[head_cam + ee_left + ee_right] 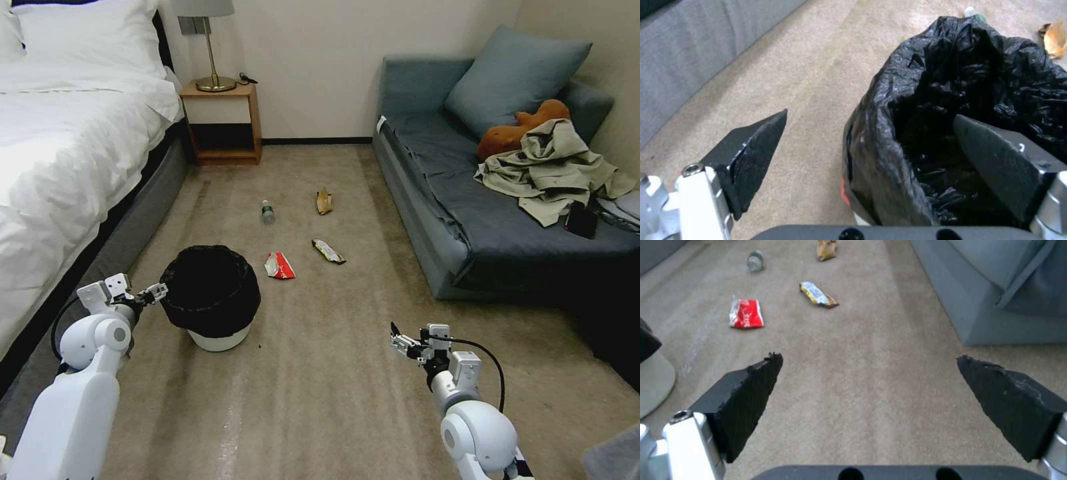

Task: Pick up the trash bin, then pick up the garbage on the floor and place it into the trash bin.

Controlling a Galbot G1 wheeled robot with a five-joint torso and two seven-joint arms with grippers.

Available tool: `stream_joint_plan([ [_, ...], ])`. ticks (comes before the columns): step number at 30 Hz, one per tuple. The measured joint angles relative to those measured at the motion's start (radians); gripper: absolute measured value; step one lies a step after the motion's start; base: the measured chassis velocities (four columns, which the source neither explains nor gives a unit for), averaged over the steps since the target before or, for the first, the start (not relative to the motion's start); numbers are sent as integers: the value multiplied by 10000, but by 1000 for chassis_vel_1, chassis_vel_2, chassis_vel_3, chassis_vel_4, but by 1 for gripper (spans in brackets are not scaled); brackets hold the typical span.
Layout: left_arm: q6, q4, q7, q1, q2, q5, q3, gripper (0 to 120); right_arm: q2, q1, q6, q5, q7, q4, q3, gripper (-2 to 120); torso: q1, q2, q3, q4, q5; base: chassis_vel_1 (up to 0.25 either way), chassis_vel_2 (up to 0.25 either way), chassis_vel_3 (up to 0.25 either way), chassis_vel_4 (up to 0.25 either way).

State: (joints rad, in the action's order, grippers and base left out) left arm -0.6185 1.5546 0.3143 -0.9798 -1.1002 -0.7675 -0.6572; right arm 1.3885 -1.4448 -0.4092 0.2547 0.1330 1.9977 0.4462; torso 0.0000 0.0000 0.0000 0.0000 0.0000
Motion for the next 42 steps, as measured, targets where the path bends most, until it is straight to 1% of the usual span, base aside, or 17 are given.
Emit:
stream_joint_plan([
  [5, 17, -634, -225, 468, -19, 127, 395, 100, 11, -80, 31, -50, 28, -36, -70, 100, 0, 0, 0, 0, 1, 0, 0, 0, 0],
  [8, 11, -764, -232, 576, -60, 171, 484, 100, 9, -105, 37, -53, 35, -36, -73, 100, 0, 0, 0, 0, -1, 0, 0, 0, 0],
  [16, -368, -1368, 12, 1114, -171, 12, 755, 98, 14, -218, 81, -100, 52, -39, -145, 100, 0, 0, 0, -1, 0, 0, 0, 0, 0],
  [17, -413, -1474, 37, 1192, -145, -19, 767, 92, 27, -205, 79, -102, 57, -38, -164, 100, 0, 0, 0, 0, 0, 0, 0, 0, 0],
  [20, -438, -1535, 44, 1229, -122, -41, 768, 88, 38, -201, 77, -105, 59, -38, -174, 100, 0, 0, 0, -1, 0, 0, 0, 0, 0],
  [22, -489, -1914, -38, 1380, -25, -114, 792, 75, 96, -212, 54, -107, 64, -18, -260, 100, 0, 0, 0, 0, 0, 0, 0, 0, 0],
  [23, -489, -1914, -38, 1380, -25, -114, 792, 75, 96, -212, 54, -107, 64, -18, -260, 100, 0, 0, 0, 0, 0, 0, 0, 0, 0],
  [25, -516, -2411, -258, 1603, 77, -128, 877, 64, 163, -275, -47, -52, 80, 167, -417, 100, 0, 0, 0, 0, -1, 0, 0, 0, 0],
  [26, -516, -2411, -258, 1603, 77, -128, 877, 64, 163, -275, -47, -52, 80, 167, -417, 100, 0, 0, 0, 0, -1, 0, 0, 0, 0],
  [28, -519, -2830, -391, 1840, 128, -127, 923, 52, 239, -366, -178, -1, 87, 465, -592, 100, 0, -1, 0, 0, 0, 0, 0, 0, 0],
  [32, -520, -2954, -486, 1907, 139, -126, 940, 43, 276, -484, -333, 218, 114, 800, -754, 100, 0, 0, 0, 0, -1, 0, 0, 0, 0],
  [33, -517, -3018, -553, 1918, 134, -113, 970, 35, 300, -606, -457, 347, 136, 1075, -886, 100, 0, 0, 0, 0, -1, 0, 0, 0, 0],
  [34, -517, -3018, -553, 1918, 134, -113, 970, 35, 300, -606, -457, 347, 136, 1075, -886, 100, 0, 0, 0, 0, -1, 0, 0, 0, 0],
  [36, -509, -3035, -629, 1911, 95, -84, 991, 26, 322, -684, -523, 374, 144, 1244, -964, 100, 0, 0, 0, 0, -2, 0, 0, 0, 0],
  [37, -509, -3035, -629, 1911, 95, -84, 991, 26, 322, -684, -523, 374, 144, 1244, -964, 100, 0, 0, 0, 0, -2, 0, 0, 0, 0],
  [40, -457, -2977, -806, 1808, 27, 20, 1032, 9, 343, -748, -549, 377, 162, 1313, -960, 100, 0, -1, 0, 1, -1, 0, 0, 0, 0],
  [42, -435, -2958, -872, 1795, 23, 23, 1036, 5, 343, -770, -548, 377, 165, 1313, -943, 100, 0, 0, 0, 1, -1, 0, 0, 0, 0],
])
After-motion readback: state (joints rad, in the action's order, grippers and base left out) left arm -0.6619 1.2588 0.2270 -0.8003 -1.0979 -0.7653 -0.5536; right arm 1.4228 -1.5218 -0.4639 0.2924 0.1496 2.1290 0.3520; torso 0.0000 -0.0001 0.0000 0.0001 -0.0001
